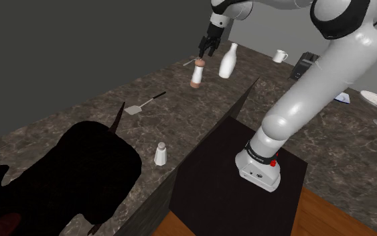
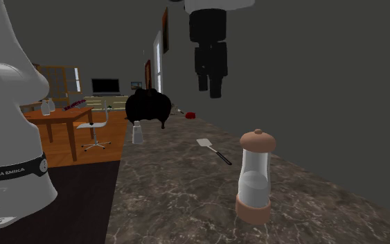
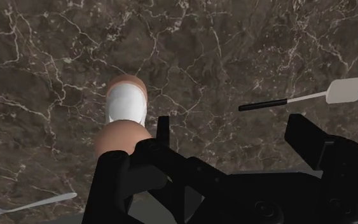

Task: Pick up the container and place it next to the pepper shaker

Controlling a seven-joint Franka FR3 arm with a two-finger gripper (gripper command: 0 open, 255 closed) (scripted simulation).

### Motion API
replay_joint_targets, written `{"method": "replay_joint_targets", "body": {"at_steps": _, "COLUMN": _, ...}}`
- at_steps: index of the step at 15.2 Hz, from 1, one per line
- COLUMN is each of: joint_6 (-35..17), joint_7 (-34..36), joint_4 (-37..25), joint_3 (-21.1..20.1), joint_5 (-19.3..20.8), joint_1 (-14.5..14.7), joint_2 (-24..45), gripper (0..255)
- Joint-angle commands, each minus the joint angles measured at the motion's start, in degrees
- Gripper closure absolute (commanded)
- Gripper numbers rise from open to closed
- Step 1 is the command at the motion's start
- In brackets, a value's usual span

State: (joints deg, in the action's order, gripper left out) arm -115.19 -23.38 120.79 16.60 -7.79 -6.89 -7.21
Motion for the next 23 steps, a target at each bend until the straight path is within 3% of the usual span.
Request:
{"method": "replay_joint_targets", "body": {"at_steps": 1, "joint_6": -0.3, "joint_7": -2.9, "joint_4": -3.2, "joint_3": 1.5, "joint_5": -1.7, "joint_1": -0.8, "joint_2": 4.4, "gripper": 0}}
{"method": "replay_joint_targets", "body": {"at_steps": 9, "joint_6": 0.2, "joint_7": -11.3, "joint_4": -16.5, "joint_3": 3.9, "joint_5": -8.9, "joint_1": -5.0, "joint_2": 20.7, "gripper": 0}}
{"method": "replay_joint_targets", "body": {"at_steps": 16, "joint_6": -4.8, "joint_7": -12.3, "joint_4": -13.4, "joint_3": 3.2, "joint_5": -10.4, "joint_1": -4.7, "joint_2": 22.8, "gripper": 0}}
{"method": "replay_joint_targets", "body": {"at_steps": 23, "joint_6": -4.8, "joint_7": -12.3, "joint_4": -13.4, "joint_3": 3.2, "joint_5": -10.4, "joint_1": -4.7, "joint_2": 22.8, "gripper": 0}}
